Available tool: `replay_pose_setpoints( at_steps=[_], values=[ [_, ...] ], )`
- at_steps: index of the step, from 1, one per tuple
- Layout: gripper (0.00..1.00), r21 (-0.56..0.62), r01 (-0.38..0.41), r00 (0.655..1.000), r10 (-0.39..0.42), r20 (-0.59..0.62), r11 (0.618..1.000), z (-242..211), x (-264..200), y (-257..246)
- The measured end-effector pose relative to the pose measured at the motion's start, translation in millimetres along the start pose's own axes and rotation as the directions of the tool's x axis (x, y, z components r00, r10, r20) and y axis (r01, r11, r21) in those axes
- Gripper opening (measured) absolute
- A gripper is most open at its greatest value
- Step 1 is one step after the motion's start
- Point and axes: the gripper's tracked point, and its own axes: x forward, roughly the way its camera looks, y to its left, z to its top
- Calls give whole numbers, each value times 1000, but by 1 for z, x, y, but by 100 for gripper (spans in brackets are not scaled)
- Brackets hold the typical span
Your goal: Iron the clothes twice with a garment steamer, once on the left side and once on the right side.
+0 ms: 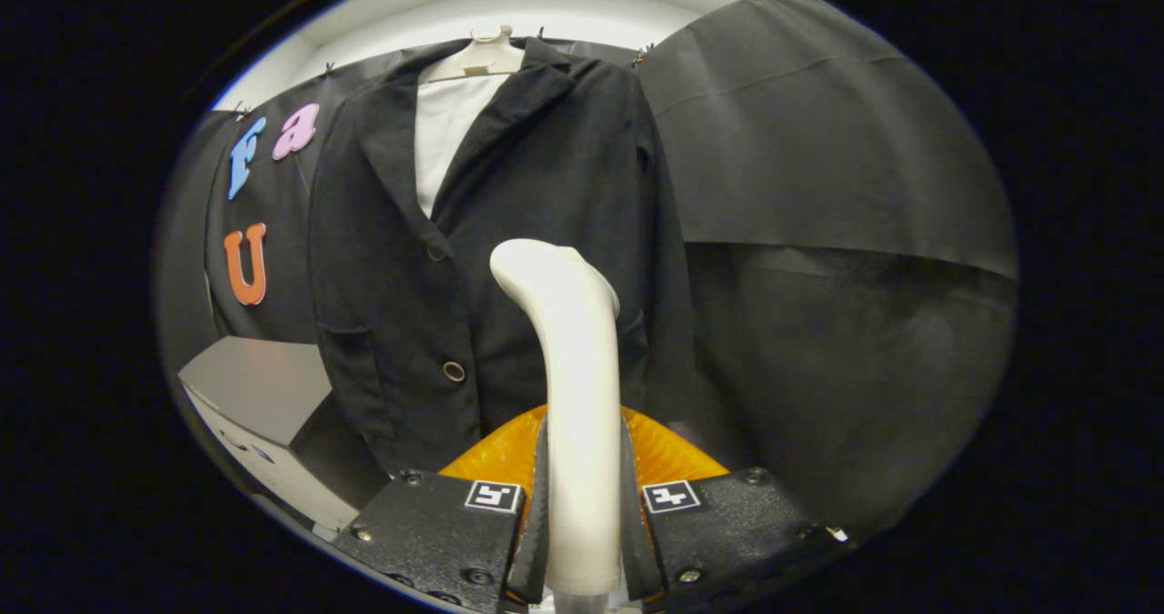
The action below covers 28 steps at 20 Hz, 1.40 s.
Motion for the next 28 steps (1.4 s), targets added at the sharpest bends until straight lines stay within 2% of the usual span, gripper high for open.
replay_pose_setpoints(
  at_steps=[12,21,28],
  values=[
    [36,-24,-15,996,13,-93,1000,-58,1,10],
    [36,-33,6,981,-13,-194,999,-105,11,-5],
    [36,-53,-5,969,-8,-248,999,-139,18,-5]
  ],
)
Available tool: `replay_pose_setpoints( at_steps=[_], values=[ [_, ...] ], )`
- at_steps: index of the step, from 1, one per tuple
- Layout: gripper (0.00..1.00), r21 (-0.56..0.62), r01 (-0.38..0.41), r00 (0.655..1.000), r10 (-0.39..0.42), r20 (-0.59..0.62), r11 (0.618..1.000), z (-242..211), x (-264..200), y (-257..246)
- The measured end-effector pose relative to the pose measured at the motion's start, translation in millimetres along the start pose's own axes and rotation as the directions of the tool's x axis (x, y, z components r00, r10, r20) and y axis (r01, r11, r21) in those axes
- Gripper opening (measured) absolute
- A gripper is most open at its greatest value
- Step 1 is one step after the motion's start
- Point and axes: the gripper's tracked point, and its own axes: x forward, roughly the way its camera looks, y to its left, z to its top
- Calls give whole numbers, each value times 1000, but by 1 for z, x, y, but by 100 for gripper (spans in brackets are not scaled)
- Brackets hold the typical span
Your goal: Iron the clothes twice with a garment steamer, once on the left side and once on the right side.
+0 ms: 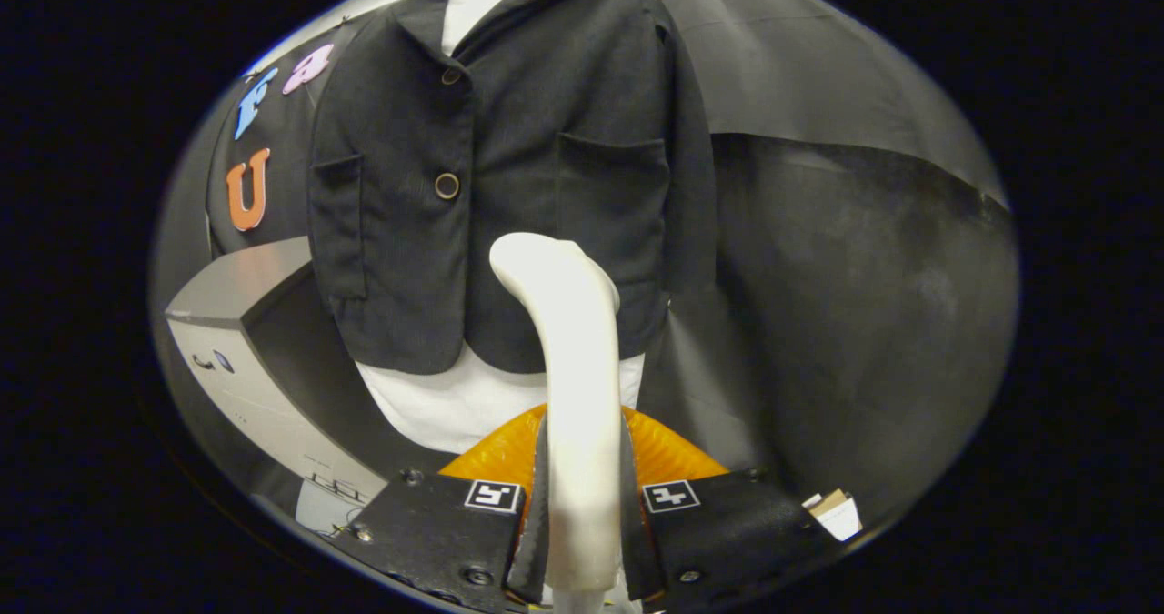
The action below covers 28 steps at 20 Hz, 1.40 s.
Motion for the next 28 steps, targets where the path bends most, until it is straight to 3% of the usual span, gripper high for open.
replay_pose_setpoints(
  at_steps=[11,21,28],
  values=[
    [36,-30,-59,992,55,-117,998,-65,17,-1],
    [36,-31,-107,980,101,-169,994,-97,28,-9],
    [36,41,-35,990,41,-138,999,-104,-17,-4]
  ],
)
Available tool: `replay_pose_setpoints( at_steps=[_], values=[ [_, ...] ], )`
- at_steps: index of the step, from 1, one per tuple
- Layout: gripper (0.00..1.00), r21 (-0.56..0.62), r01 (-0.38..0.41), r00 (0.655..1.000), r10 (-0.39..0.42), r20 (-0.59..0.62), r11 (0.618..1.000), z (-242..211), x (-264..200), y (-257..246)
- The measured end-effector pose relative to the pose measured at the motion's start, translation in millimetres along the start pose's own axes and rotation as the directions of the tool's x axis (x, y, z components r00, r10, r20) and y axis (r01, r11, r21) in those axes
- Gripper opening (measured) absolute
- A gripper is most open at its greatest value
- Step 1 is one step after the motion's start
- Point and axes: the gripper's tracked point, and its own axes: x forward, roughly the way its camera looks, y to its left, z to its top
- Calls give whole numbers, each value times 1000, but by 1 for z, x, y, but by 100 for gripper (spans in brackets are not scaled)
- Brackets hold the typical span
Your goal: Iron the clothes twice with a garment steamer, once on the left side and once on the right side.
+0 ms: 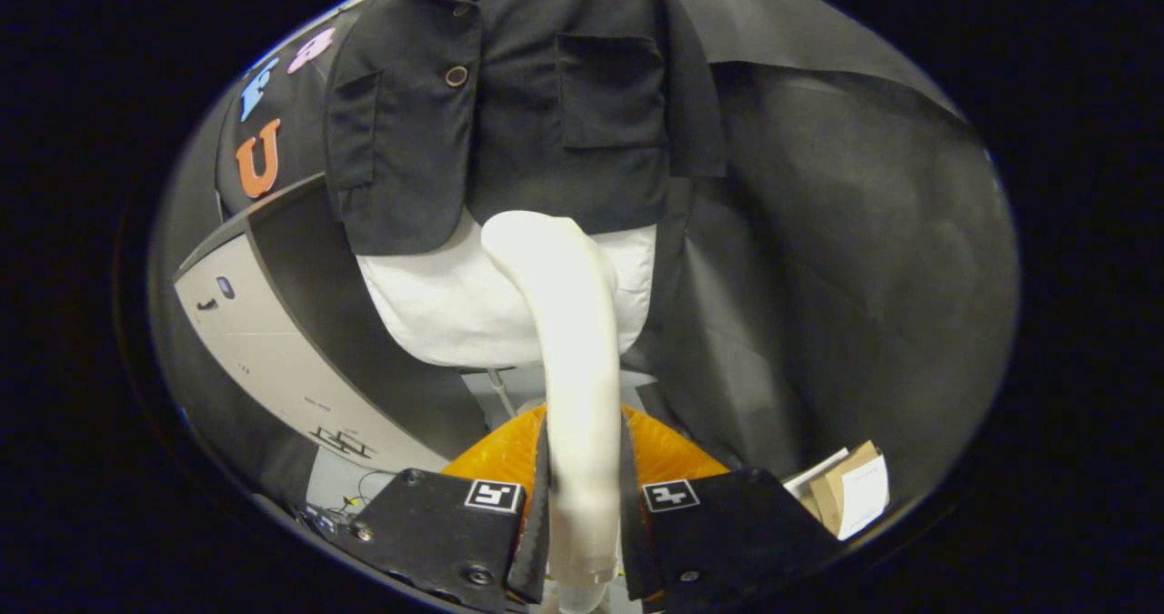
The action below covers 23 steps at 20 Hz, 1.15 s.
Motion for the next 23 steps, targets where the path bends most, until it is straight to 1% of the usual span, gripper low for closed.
replay_pose_setpoints(
  at_steps=[3,6,10,14,17,19,21,23],
  values=[
    [36,49,39,998,-41,42,998,-5,-36,9],
    [36,87,65,996,-70,57,994,-18,-73,26],
    [36,112,62,992,-74,105,992,-27,-133,51],
    [36,108,58,984,-76,162,992,-24,-195,62],
    [36,104,46,970,-70,233,994,4,-236,65],
    [36,94,15,954,-43,297,995,29,-263,69],
    [36,81,-33,932,2,362,996,57,-296,72],
    [36,48,-78,899,50,434,996,83,-319,70]
  ],
)
